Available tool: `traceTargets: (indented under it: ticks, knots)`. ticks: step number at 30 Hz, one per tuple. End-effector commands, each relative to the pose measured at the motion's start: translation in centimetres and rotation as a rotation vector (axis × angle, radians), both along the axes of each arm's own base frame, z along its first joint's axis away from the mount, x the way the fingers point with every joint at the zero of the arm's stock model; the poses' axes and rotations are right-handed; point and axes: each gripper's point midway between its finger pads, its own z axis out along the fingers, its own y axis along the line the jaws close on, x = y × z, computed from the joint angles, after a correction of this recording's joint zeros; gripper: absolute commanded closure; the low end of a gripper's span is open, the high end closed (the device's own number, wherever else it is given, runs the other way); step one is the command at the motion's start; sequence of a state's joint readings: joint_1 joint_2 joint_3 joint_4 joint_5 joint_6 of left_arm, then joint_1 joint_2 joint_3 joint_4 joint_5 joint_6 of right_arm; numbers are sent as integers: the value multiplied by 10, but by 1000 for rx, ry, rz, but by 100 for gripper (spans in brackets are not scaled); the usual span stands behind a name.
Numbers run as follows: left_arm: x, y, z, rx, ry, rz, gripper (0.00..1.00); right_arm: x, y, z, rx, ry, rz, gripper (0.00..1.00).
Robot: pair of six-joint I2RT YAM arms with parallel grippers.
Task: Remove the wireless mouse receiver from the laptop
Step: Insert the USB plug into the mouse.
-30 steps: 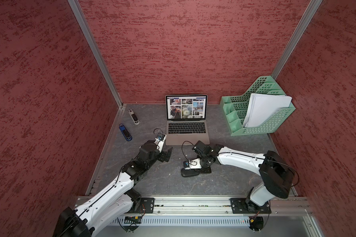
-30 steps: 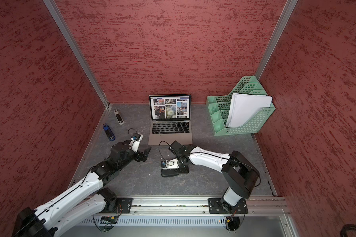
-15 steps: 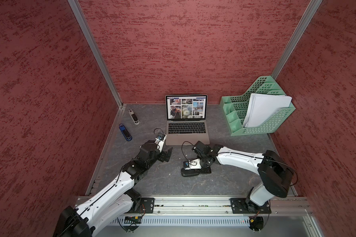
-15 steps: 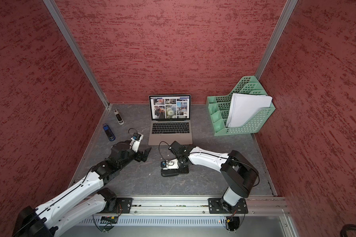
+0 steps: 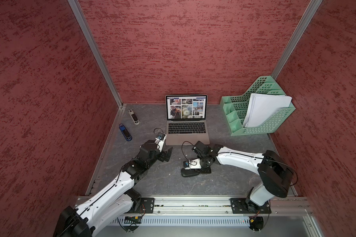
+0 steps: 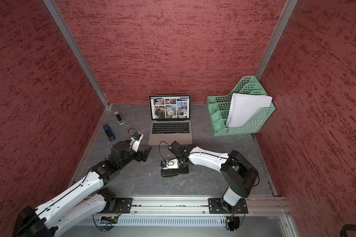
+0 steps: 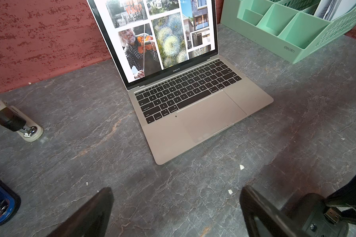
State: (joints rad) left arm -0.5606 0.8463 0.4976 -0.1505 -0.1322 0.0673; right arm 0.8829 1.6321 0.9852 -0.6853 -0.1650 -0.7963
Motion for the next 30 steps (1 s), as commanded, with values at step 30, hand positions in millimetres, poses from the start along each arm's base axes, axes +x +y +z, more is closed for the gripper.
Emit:
traceTargets:
  ticks: [30]
  knots:
    - [-52, -65, 23, -40, 96, -447, 10, 26, -13, 126, 306, -136, -264, 61]
